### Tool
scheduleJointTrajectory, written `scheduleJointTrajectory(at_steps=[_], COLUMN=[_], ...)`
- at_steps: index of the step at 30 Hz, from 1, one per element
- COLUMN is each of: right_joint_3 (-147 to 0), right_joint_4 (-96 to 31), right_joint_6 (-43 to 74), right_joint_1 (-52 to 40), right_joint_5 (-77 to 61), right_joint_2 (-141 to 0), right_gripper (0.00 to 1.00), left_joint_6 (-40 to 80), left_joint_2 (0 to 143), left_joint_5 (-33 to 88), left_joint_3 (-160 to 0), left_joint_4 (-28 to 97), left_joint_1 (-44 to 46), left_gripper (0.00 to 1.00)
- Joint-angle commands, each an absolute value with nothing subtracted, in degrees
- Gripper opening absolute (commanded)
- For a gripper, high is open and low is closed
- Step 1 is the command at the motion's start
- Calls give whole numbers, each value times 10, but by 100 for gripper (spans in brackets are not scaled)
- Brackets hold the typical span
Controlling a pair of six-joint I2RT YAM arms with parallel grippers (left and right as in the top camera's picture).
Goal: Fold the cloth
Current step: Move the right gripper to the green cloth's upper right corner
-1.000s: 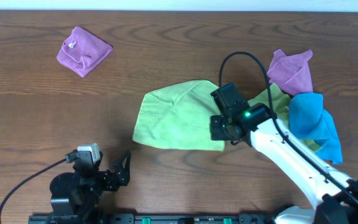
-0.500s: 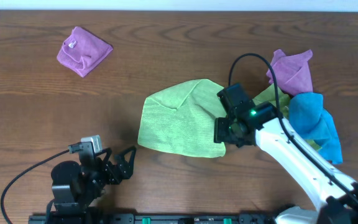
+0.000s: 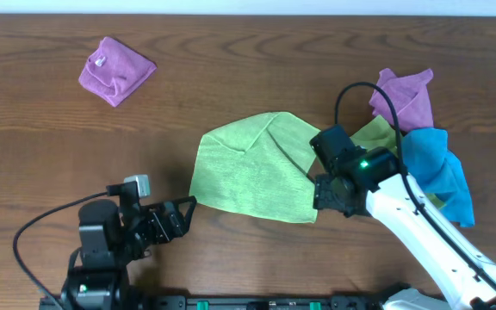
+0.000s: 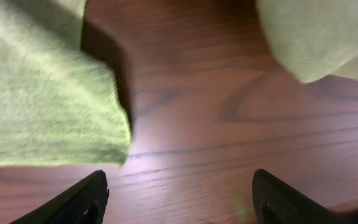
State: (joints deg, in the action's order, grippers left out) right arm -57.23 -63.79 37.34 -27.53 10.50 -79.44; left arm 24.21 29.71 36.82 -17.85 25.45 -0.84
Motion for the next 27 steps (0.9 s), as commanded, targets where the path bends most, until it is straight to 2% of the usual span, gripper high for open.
scheduleJointTrajectory(at_steps=[1, 4, 9, 19, 27], right_joint_3=[-573, -573, -573, -573, -573], right_joint_4=[-591, -479, -337, -119, -32], right_joint_6=[360, 296, 297, 416, 480], right_joint_1=[-279, -283, -283, -305, -334], right_joint_5=[112, 24, -72, -220, -227], right_joint_2=[-791, -793, -842, -1019, -1085], right_gripper=[72, 67, 64, 61, 60], left_joint_6=[236, 212, 176, 145, 128], left_joint_2=[326, 350, 367, 366, 366], left_joint_5=[389, 392, 388, 295, 291], left_joint_3=[-217, -244, -302, -388, -403], left_joint_4=[245, 241, 239, 239, 242], left_joint_1=[-5, -6, -6, -7, -7], left_gripper=[95, 95, 95, 95, 95])
